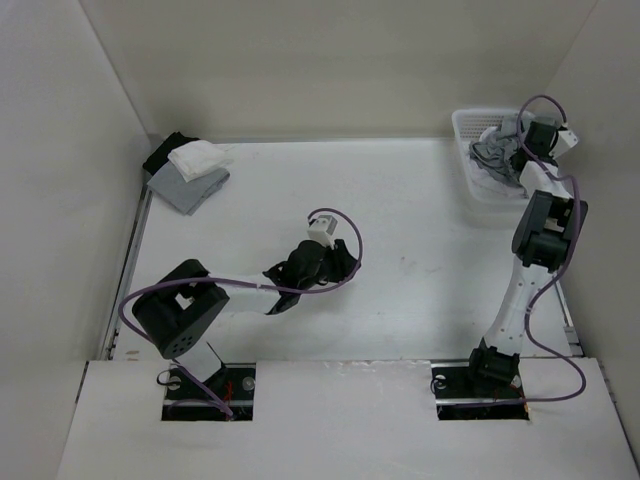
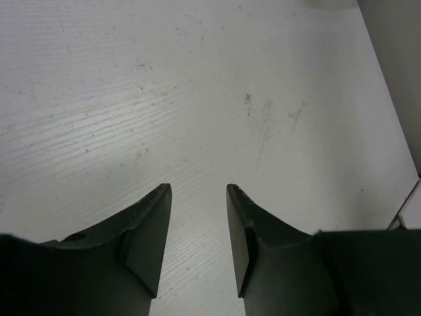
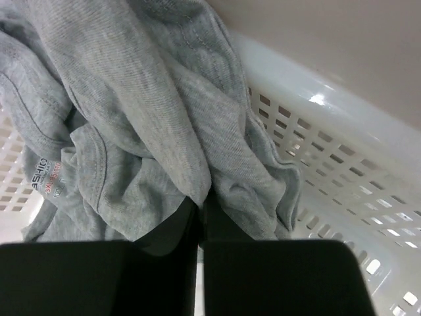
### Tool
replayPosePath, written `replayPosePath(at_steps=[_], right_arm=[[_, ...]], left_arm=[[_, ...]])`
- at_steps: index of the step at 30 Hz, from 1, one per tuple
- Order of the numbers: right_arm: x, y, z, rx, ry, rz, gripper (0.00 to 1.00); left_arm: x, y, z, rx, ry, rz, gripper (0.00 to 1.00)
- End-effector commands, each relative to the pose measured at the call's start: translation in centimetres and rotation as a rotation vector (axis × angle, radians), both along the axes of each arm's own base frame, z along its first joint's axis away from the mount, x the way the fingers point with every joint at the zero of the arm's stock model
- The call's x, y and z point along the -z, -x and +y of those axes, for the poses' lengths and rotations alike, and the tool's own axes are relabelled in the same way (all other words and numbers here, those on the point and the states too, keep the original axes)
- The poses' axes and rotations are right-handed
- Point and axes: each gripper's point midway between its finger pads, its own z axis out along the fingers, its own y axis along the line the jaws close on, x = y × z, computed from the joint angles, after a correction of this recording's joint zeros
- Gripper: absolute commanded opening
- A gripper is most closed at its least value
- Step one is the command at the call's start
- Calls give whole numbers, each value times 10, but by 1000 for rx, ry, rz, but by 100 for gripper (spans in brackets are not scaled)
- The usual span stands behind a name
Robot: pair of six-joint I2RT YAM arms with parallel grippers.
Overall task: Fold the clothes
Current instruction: Grab the tank top from the pile, then move the tank top to the center of the board
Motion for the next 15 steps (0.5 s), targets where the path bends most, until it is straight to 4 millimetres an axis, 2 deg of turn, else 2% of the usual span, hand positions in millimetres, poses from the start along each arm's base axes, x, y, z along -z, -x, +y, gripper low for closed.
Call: replayPosePath(at_steps=[1,2,3,4,5,6,7,8,9,10,11,12,13,14,15], right_arm=[[-46,-10,1,-16,-43,-160,0],[-74,-7,6,-23,-23,-243,0],[-87,-5,7,-27,-13,-279,0],[-114,1,11,-35,5,-347,0],[-155,11,19,-49,34,-432,0],[-178,18,28,-65,46,-476,0],[-210,29,42,-90,61,-541,0],[-267,53,73,-149,75,-658,0],[-279,59,79,-161,79,-683,0],[-320,81,105,-216,91,-773,0],[-342,94,122,-256,95,-818,0],[-384,123,157,-339,104,-905,0],[-392,130,165,-357,105,-921,0],[-430,163,200,-445,114,-1003,1],[-437,170,206,-464,117,-1017,1]], left_arm=[[-18,-4,-3,-1,62,-38,38],[-18,-4,-2,-3,62,-38,38],[-18,-4,-2,-3,63,-37,38],[-17,-5,-2,-5,62,-36,38],[-18,-6,-2,-9,65,-36,38],[-17,-6,-1,-10,66,-33,38],[-18,-6,-1,-13,69,-32,38],[-19,-8,2,-22,77,-30,38],[-20,-10,5,-32,84,-28,38],[-22,-12,8,-46,96,-21,38],[-24,-15,11,-60,109,-15,38],[-27,-18,17,-76,125,-11,38],[-29,-19,19,-84,132,-7,37],[-35,-23,24,-102,149,-8,37],[-39,-25,27,-113,160,-12,37]])
